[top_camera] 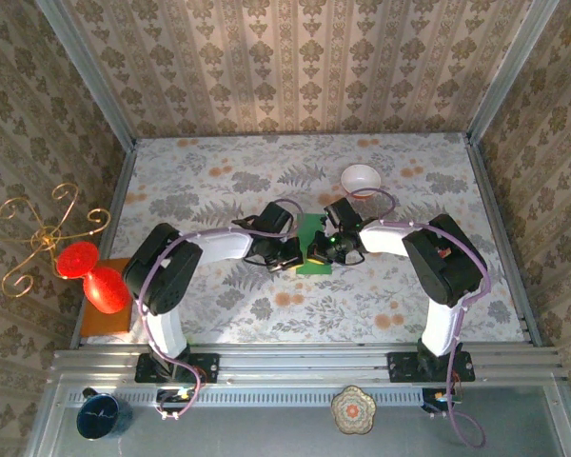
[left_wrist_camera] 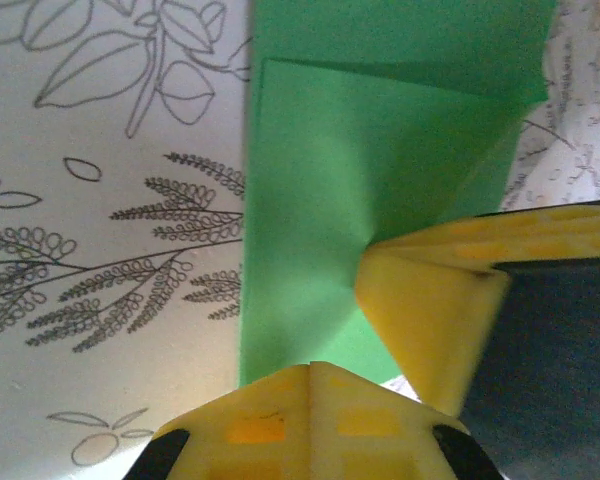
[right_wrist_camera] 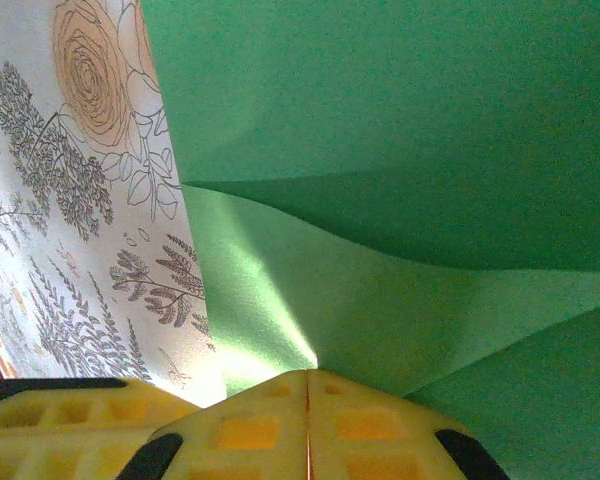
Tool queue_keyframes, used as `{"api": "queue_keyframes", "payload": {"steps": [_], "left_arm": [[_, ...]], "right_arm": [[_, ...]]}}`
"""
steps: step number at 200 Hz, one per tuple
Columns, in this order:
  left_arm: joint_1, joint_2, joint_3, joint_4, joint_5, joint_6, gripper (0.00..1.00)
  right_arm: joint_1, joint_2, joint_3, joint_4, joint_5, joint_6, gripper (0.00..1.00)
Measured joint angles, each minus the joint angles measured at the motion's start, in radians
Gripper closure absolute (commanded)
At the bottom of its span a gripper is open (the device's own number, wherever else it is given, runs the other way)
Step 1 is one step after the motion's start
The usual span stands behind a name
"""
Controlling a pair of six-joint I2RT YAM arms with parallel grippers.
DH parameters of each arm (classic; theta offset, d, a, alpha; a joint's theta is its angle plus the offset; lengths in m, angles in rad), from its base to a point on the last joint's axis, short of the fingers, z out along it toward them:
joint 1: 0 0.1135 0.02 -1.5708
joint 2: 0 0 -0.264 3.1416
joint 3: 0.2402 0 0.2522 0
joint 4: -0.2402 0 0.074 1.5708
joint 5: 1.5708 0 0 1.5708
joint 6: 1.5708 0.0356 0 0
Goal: Fold a paper plane with a square sheet of paper (pick it up from the middle)
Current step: Fold the triangle a second time at the center of the table.
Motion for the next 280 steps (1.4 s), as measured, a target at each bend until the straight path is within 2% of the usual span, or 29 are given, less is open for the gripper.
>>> {"api": "queue_keyframes", "payload": {"steps": [112, 189, 280], "left_arm": [[0.000, 0.020, -0.002, -0.012, -0.006, 0.000, 1.00], [0.000, 0.019, -0.003, -0.012, -0.008, -0.001, 1.00], [0.008, 0.019, -0.005, -0.011, 0.003, 0.000, 1.00]], "right_arm": [[-0.013, 0.001, 0.007, -0.009, 0.002, -0.016, 0.90], [-0.108, 0.028, 0.053, -0.035, 0.021, -0.073, 0.90], [-0.200, 0.008, 0.021, 0.012, -0.006, -0.116, 0.90]]}}
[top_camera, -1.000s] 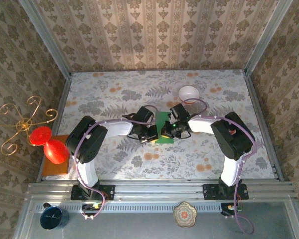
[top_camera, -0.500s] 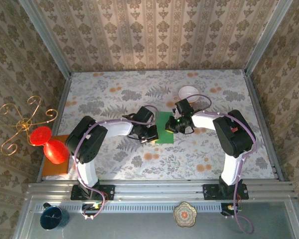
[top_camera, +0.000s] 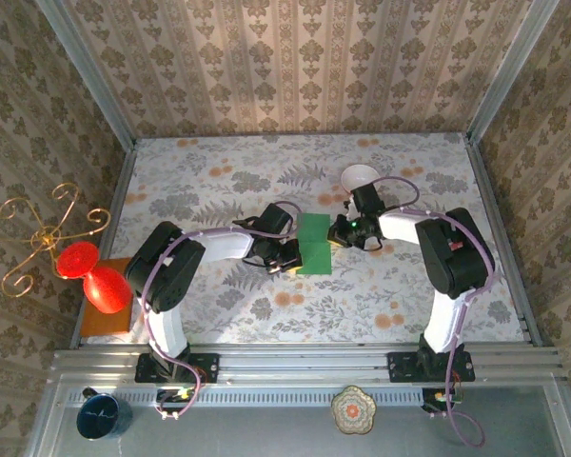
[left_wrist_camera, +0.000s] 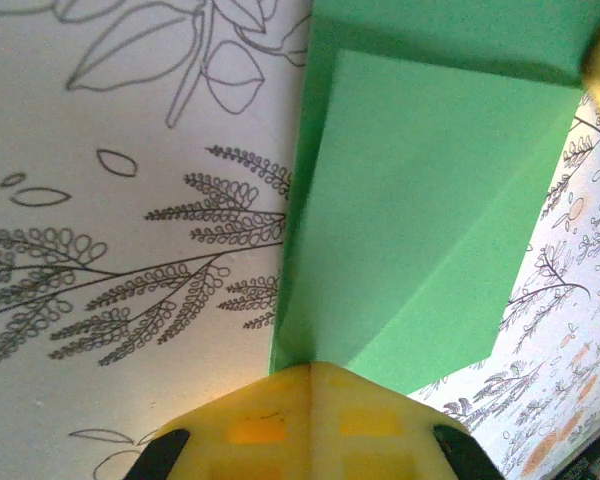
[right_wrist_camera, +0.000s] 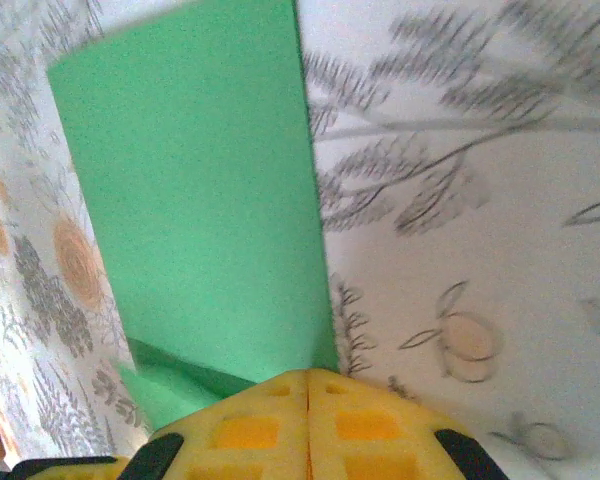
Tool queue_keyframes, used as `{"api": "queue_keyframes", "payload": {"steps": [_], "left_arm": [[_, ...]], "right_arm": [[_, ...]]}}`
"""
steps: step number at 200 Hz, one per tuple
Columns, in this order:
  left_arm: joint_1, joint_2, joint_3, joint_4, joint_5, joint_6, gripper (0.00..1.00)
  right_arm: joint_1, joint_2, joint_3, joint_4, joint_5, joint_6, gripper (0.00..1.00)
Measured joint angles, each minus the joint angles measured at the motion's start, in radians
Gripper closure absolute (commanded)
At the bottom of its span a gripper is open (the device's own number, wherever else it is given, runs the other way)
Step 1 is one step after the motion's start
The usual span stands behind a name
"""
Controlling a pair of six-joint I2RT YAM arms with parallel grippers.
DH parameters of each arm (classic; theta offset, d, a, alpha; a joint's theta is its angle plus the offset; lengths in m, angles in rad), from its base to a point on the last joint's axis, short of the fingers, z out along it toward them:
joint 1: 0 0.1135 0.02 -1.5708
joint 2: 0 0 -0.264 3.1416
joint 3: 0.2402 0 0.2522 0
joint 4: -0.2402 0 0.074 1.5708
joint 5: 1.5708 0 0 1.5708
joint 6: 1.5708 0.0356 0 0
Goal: Fold a paper plane with a square sheet of paper (pick it up from the middle)
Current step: Fold the triangle a second time at the center of the table.
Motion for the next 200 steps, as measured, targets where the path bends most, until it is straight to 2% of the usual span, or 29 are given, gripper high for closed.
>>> {"api": "queue_keyframes", "payload": {"steps": [29, 57, 112, 200], "left_arm": [[0.001, 0.000, 0.000, 0.000, 0.001, 0.000, 1.00], [0.001, 0.000, 0.000, 0.000, 0.001, 0.000, 1.00], [0.000, 0.000, 0.000, 0.000, 0.001, 0.000, 1.00], [0.000, 0.000, 0.000, 0.000, 0.001, 0.000, 1.00]], "right_arm": [[-0.006, -0.090, -0.084, 0.100, -0.016, 0.011, 0.90], [0.045, -0.142, -0.116, 0.134, -0.019, 0.019, 0.91], [0.186, -0.110, -0.127, 0.153, -0.021, 0.074, 0.99], [0.212, -0.034, -0.117, 0.144, -0.026, 0.083, 1.00]]}}
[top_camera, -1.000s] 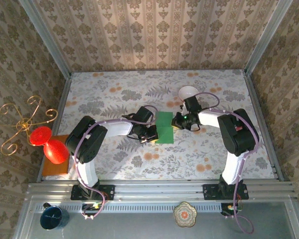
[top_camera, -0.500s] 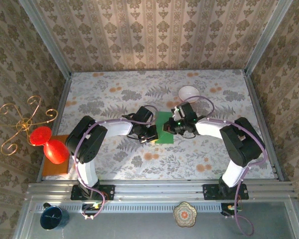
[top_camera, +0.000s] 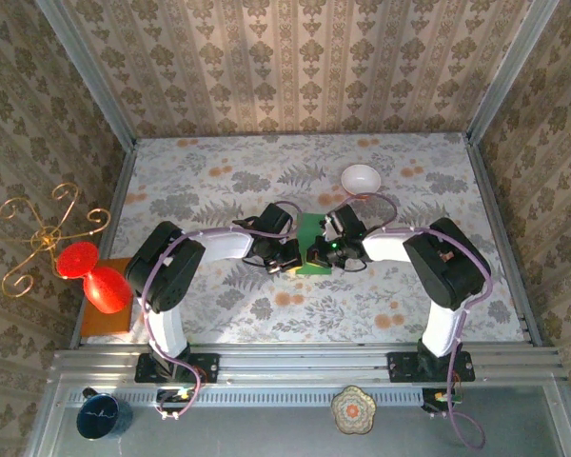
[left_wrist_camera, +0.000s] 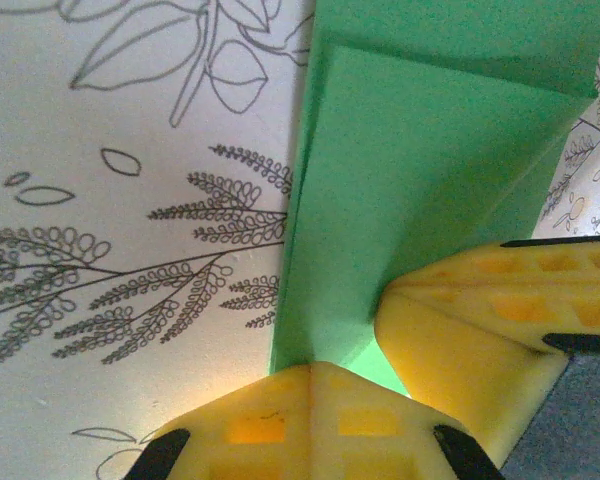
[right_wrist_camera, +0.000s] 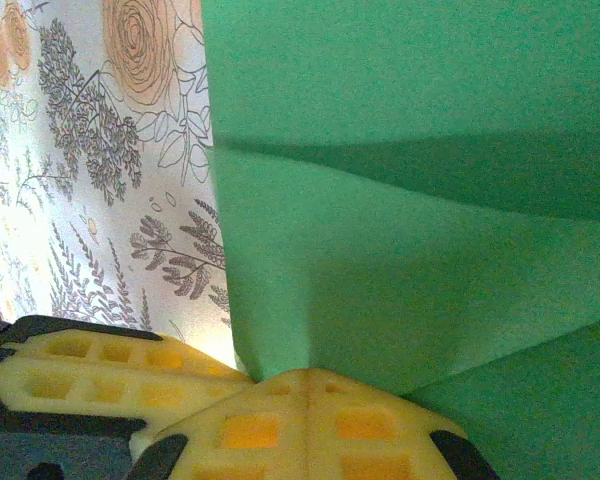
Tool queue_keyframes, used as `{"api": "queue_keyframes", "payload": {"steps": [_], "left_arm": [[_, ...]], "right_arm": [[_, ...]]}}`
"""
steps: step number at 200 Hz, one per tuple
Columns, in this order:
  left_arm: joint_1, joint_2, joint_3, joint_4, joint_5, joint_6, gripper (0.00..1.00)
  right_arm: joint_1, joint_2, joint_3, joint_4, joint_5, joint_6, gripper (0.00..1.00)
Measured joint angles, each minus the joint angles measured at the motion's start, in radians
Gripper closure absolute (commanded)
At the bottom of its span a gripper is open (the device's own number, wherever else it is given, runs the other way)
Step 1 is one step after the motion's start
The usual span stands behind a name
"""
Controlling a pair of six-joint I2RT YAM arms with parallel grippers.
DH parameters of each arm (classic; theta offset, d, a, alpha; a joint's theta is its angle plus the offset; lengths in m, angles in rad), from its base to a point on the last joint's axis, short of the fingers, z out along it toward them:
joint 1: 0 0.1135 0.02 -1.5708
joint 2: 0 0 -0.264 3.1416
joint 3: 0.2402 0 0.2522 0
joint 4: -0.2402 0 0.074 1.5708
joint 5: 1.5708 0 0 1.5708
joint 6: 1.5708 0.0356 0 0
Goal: Fold a paper plane with a square sheet of paper (pick it up from the middle)
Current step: Fold the triangle a second time at the center of the table.
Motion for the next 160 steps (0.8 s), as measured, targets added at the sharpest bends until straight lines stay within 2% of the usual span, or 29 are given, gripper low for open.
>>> {"api": "queue_keyframes", "payload": {"steps": [37, 128, 160], "left_arm": [[0.000, 0.000, -0.002, 0.000, 0.000, 0.000, 1.00], [0.000, -0.004, -0.010, 0.008, 0.000, 0.000, 1.00], [0.000, -0.004, -0.009, 0.007, 0.000, 0.000, 1.00]], "right_arm": [[-0.026, 0.009, 0.019, -0.023, 0.003, -0.021, 1.00], [-0.230, 0.035, 0.054, -0.029, -0.003, -0.053, 0.99], [-0.246, 0.006, 0.050, -0.029, 0.025, -0.052, 0.99]]}}
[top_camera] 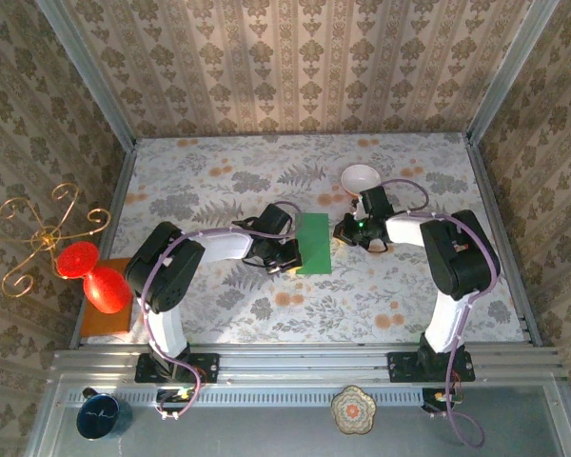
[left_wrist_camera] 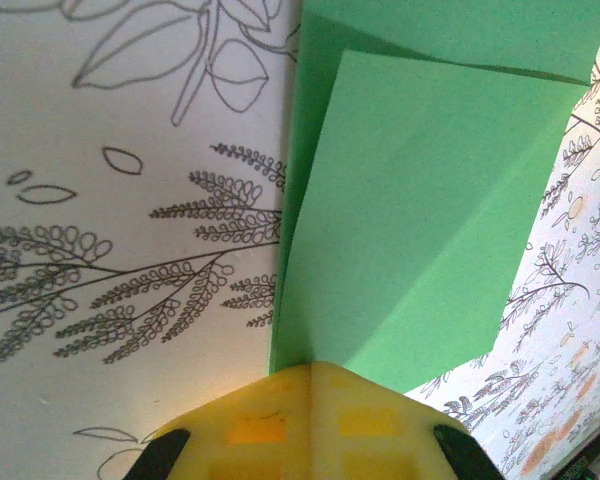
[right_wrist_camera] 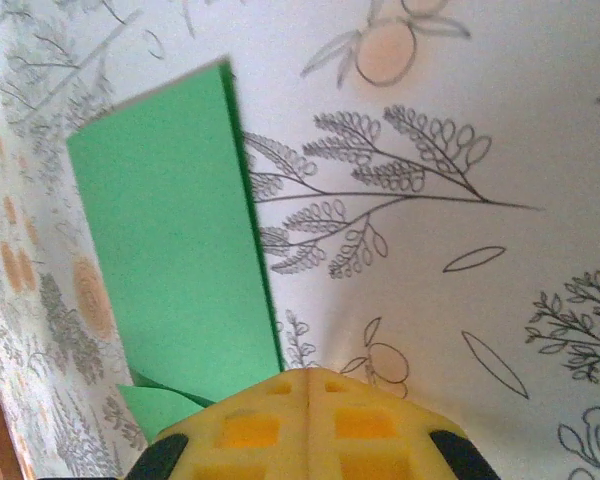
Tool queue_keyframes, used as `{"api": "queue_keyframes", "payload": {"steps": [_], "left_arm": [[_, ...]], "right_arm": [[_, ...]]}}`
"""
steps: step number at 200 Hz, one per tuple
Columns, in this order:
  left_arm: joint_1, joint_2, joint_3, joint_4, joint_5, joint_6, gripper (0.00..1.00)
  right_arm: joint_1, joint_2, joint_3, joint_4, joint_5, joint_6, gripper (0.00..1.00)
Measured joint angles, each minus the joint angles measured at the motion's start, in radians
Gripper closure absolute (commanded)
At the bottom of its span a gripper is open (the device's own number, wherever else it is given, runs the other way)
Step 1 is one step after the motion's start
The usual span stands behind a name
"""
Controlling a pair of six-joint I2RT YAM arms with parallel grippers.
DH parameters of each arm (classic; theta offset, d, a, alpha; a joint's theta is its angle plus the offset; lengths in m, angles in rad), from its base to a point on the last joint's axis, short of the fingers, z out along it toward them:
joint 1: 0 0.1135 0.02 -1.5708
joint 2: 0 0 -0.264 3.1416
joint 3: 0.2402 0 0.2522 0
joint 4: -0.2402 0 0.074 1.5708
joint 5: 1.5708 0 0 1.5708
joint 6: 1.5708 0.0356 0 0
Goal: Fold a paper plane with a square sheet of paper (pick it up from the middle)
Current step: Fold the triangle a second time at the center of the table.
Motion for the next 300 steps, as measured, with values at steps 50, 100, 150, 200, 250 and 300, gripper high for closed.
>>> {"api": "queue_keyframes", "payload": {"steps": [50, 100, 150, 200, 250, 300], "left_arm": [[0.000, 0.000, 0.005, -0.011, 0.000, 0.000, 1.00], [0.000, 0.000, 0.021, -0.045, -0.001, 0.007, 1.00], [-0.001, -0.016, 0.055, -0.091, -0.004, 0.050, 1.00], [-0.001, -0.005, 0.153, -0.066, 0.012, 0.073, 1.00], [-0.006, 0.079, 0.173, -0.048, 0.023, 0.085, 1.00], [-0.008, 0.099, 0.167, -0.052, 0.030, 0.102, 1.00]], "right_arm": [[0.105, -0.079, -0.035, 0.015, -0.006, 0.018, 0.99], [0.167, -0.012, -0.033, 0.026, -0.024, 0.037, 0.99], [0.154, 0.031, 0.016, -0.027, -0.021, 0.029, 0.99], [0.154, 0.035, 0.020, -0.031, -0.025, 0.029, 0.99], [0.151, 0.039, 0.022, -0.033, -0.036, 0.029, 0.99], [0.150, 0.043, 0.027, -0.039, -0.042, 0.029, 0.99]]}}
